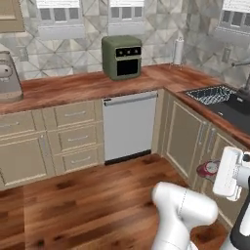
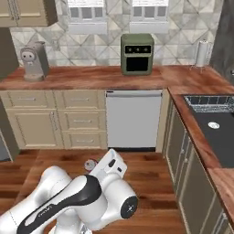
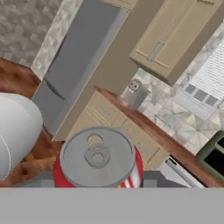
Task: Move the drinks to the dining counter.
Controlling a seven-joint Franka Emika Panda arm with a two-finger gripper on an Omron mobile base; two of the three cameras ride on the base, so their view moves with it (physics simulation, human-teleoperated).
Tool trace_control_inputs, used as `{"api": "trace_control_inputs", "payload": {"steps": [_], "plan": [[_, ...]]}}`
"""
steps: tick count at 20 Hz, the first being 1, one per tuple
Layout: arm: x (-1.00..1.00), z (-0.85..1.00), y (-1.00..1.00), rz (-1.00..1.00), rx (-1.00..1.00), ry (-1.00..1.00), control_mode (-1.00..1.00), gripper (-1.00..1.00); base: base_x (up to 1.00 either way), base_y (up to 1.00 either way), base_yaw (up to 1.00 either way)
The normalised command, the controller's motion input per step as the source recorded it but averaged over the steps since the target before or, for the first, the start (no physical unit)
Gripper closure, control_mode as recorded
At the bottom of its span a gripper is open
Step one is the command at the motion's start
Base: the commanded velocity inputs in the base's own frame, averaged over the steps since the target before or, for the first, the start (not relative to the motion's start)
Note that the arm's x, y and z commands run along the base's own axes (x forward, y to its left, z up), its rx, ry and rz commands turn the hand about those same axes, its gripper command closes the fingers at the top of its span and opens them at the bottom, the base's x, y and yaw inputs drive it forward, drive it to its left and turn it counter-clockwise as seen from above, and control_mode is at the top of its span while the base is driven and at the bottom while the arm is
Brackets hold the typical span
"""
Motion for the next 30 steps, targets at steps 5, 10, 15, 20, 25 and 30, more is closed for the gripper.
{"api": "trace_control_inputs", "payload": {"steps": [5, 10, 15, 20, 25, 30], "plan": [[0.00, 0.00, 0.00, 0.00, 0.00, 0.00, 1.00, 1.00, 0.00, 0.39, 0.80], [0.00, 0.00, 0.00, 0.00, 0.00, 0.00, 1.00, 1.00, 0.00, 0.44, 0.76], [0.00, 0.00, 0.00, 0.00, 0.00, 0.00, 1.00, 1.00, 0.00, 0.49, 0.71], [0.00, 0.00, 0.00, 0.00, 0.00, 0.00, 1.00, 1.00, 0.00, 0.48, 0.68], [0.00, 0.00, 0.00, 0.00, 0.00, 0.00, 1.00, 1.00, 0.01, 0.41, 0.68], [0.00, 0.00, 0.00, 0.00, 0.00, 0.00, 1.00, 1.00, 0.06, 0.15, 0.69]]}}
